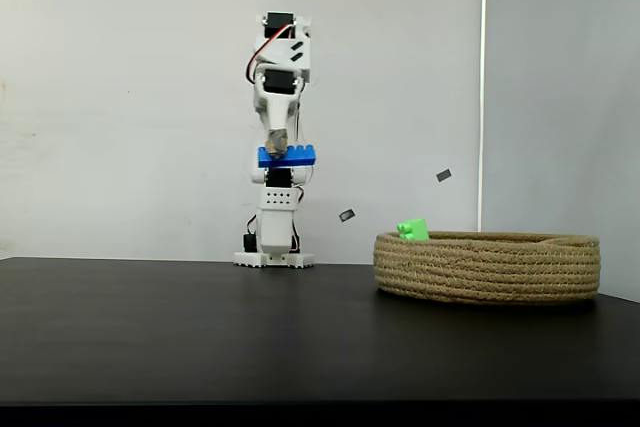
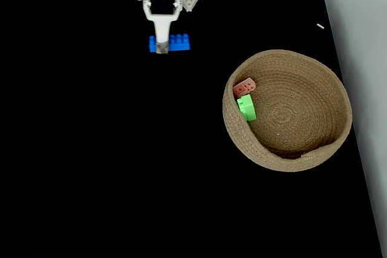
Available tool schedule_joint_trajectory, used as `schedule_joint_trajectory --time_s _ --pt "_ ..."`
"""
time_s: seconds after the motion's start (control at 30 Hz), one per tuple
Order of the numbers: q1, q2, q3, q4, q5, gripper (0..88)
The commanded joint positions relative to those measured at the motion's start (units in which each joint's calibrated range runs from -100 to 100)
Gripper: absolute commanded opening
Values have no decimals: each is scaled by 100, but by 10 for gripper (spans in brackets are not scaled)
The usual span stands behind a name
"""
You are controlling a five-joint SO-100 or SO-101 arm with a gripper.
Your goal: Place the lego blocks in the tray
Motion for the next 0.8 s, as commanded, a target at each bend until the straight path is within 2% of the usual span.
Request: schedule_joint_trajectory --time_s 0.0,0.17,0.33,0.5,0.63,0.77 --pt "-866 -291 -252 -281 -825 2" --pt "-1715 -325 30 -1147 -1582 2" --pt "-2614 -299 386 -1689 -1866 1" --pt "-3224 -239 833 -2480 -1929 1" --pt "-3389 -248 1490 -3638 -1744 3" --pt "-3397 -282 2055 -4621 -1524 60"
